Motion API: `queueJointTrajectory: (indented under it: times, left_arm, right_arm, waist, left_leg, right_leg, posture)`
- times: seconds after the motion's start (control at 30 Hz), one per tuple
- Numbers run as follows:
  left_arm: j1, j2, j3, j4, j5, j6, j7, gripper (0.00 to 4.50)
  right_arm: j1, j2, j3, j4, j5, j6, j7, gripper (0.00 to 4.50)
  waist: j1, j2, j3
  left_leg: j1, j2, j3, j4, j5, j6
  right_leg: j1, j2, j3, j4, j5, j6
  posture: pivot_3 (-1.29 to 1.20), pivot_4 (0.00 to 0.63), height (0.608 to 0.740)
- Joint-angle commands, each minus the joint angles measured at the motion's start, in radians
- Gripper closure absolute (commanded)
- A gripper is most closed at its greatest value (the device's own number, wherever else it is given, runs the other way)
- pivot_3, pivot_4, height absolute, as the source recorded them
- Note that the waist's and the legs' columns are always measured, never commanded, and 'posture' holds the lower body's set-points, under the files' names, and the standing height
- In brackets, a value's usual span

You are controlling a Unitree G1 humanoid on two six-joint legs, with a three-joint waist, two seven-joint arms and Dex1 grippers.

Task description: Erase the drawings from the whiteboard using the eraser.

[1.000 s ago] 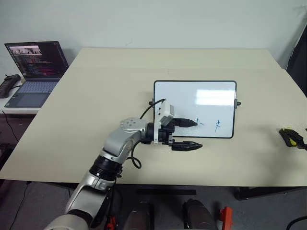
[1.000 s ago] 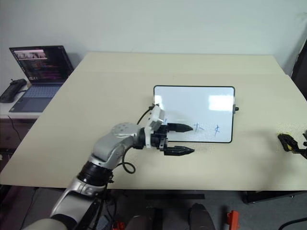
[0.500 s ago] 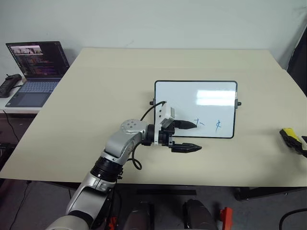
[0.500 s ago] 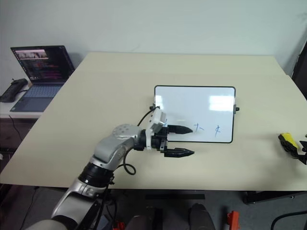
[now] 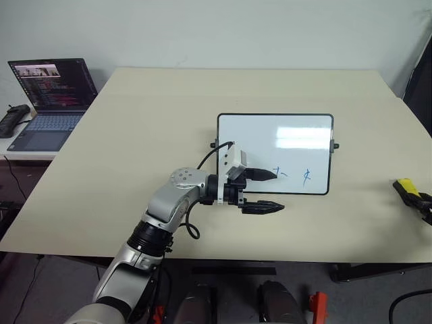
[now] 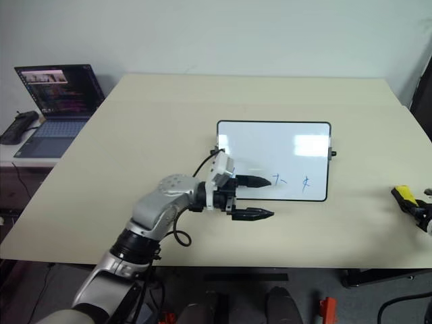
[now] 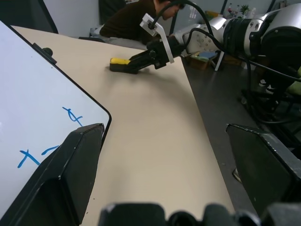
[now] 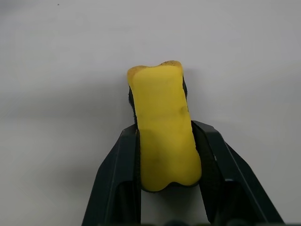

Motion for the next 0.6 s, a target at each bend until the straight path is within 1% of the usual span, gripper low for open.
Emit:
queueJointTrajectory:
  times: [0.03, 0.1, 0.2, 0.23, 0.3, 0.37, 0.43, 0.5, 0.53, 0.57, 0.6]
  left_arm:
    - [-0.01, 0.039, 0.088, -0.026, -0.002, -0.022, 0.031, 0.0]
    - [0.003, 0.099, 0.148, -0.028, -0.012, -0.029, 0.026, 0.0]
    - [0.088, 0.258, 0.254, -0.039, -0.019, -0.066, -0.039, 0.0]
    - [0.113, 0.295, 0.283, -0.025, -0.013, -0.083, -0.041, 0.0]
    - [0.148, 0.333, 0.317, 0.007, 0.005, -0.134, -0.036, 0.0]
    - [0.168, 0.345, 0.345, 0.044, 0.02, -0.192, -0.026, 0.0]
    - [0.194, 0.348, 0.362, 0.093, 0.044, -0.252, -0.015, 0.0]
    - [0.218, 0.342, 0.352, 0.14, 0.091, -0.334, 0.002, 0.0]
    - [0.224, 0.328, 0.35, 0.153, 0.099, -0.365, 0.009, 0.0]
    - [0.227, 0.304, 0.355, 0.159, 0.096, -0.385, 0.027, 0.0]
    - [0.235, 0.283, 0.352, 0.157, 0.096, -0.401, 0.036, 0.0]
  right_arm:
    - [0.043, -0.022, -0.036, -0.229, 0.056, 0.039, 0.034, 3.3]
    - [0.112, -0.031, -0.063, -0.494, 0.118, 0.132, 0.048, 3.3]
    - [0.158, -0.059, -0.121, -0.968, 0.271, 0.334, 0.009, 3.3]
    - [0.155, -0.065, -0.126, -1.081, 0.315, 0.389, -0.009, 3.3]
    - [0.139, -0.066, -0.102, -1.224, 0.37, 0.458, -0.034, 3.31]
    - [0.102, -0.063, -0.041, -1.317, 0.403, 0.498, -0.048, 3.31]
    - [0.005, -0.023, 0.089, -1.377, 0.398, 0.514, -0.073, 3.31]
    - [-0.093, 0.062, 0.237, -1.393, 0.365, 0.511, -0.097, 3.31]
    - [-0.123, 0.101, 0.29, -1.387, 0.346, 0.502, -0.103, 3.31]
    - [-0.153, 0.154, 0.35, -1.362, 0.307, 0.477, -0.118, 3.31]
    - [-0.173, 0.202, 0.434, -1.319, 0.229, 0.412, -0.115, 3.31]
  waist:
    - [0.0, 0.0, 0.0]
    - [-0.005, 0.002, 0.0]
    - [-0.015, 0.006, -0.001]
    - [-0.021, 0.008, -0.001]
    - [-0.012, 0.008, -0.001]
    - [0.003, 0.003, -0.001]
    - [0.019, 0.0, -0.001]
    - [0.027, -0.001, 0.0]
    - [0.028, -0.001, 0.0]
    - [0.031, -0.001, 0.0]
    - [0.033, -0.002, 0.0]
  left_leg:
    - [0.0, 0.0, 0.0, 0.0, 0.0, 0.0]
    - [-0.001, 0.0, -0.001, 0.0, 0.0, 0.0]
    - [-0.001, 0.001, -0.001, -0.001, 0.0, 0.0]
    - [-0.001, 0.002, -0.001, -0.002, 0.0, 0.0]
    - [-0.001, 0.002, -0.002, -0.002, 0.0, 0.0]
    - [-0.001, 0.002, -0.003, -0.001, 0.0, 0.0]
    - [-0.001, 0.002, -0.004, 0.0, 0.0, 0.0]
    - [-0.002, 0.001, -0.004, 0.0, 0.0, 0.0]
    - [-0.003, 0.001, -0.004, 0.0, 0.0, 0.0]
    - [-0.003, 0.001, -0.004, 0.0, 0.0, 0.0]
    - [-0.005, 0.001, -0.005, 0.0, 0.0, 0.0]
  right_leg:
    - [0.0, 0.0, 0.0, 0.0, 0.0, 0.0]
    - [-0.001, 0.0, 0.0, 0.001, 0.0, 0.0]
    - [-0.003, 0.0, 0.0, 0.002, 0.0, 0.0]
    - [-0.004, 0.0, 0.002, 0.003, 0.0, 0.0]
    - [-0.005, 0.0, 0.001, 0.003, 0.0, 0.0]
    - [-0.002, 0.0, -0.002, 0.001, 0.0, 0.0]
    - [-0.001, 0.0, -0.003, -0.002, 0.0, 0.0]
    - [-0.001, -0.001, -0.003, -0.004, 0.002, 0.001]
    - [-0.002, -0.001, -0.003, -0.004, 0.002, 0.0]
    - [-0.003, -0.001, -0.003, -0.004, 0.003, 0.0]
    - [-0.004, -0.002, -0.003, -0.004, 0.003, 0.0]
  posture:
    - [0.0, 0.15, 0.74]
    - [0.0, 0.15, 0.74]
    - [0.0, 0.15, 0.74]
    - [0.0, 0.15, 0.74]
    - [0.0, 0.15, 0.74]
    - [0.0, 0.15, 0.74]
    - [0.0, 0.15, 0.74]
    - [0.0, 0.15, 0.74]
    - [0.0, 0.15, 0.74]
    - [0.0, 0.15, 0.74]
    - [0.0, 0.15, 0.74]
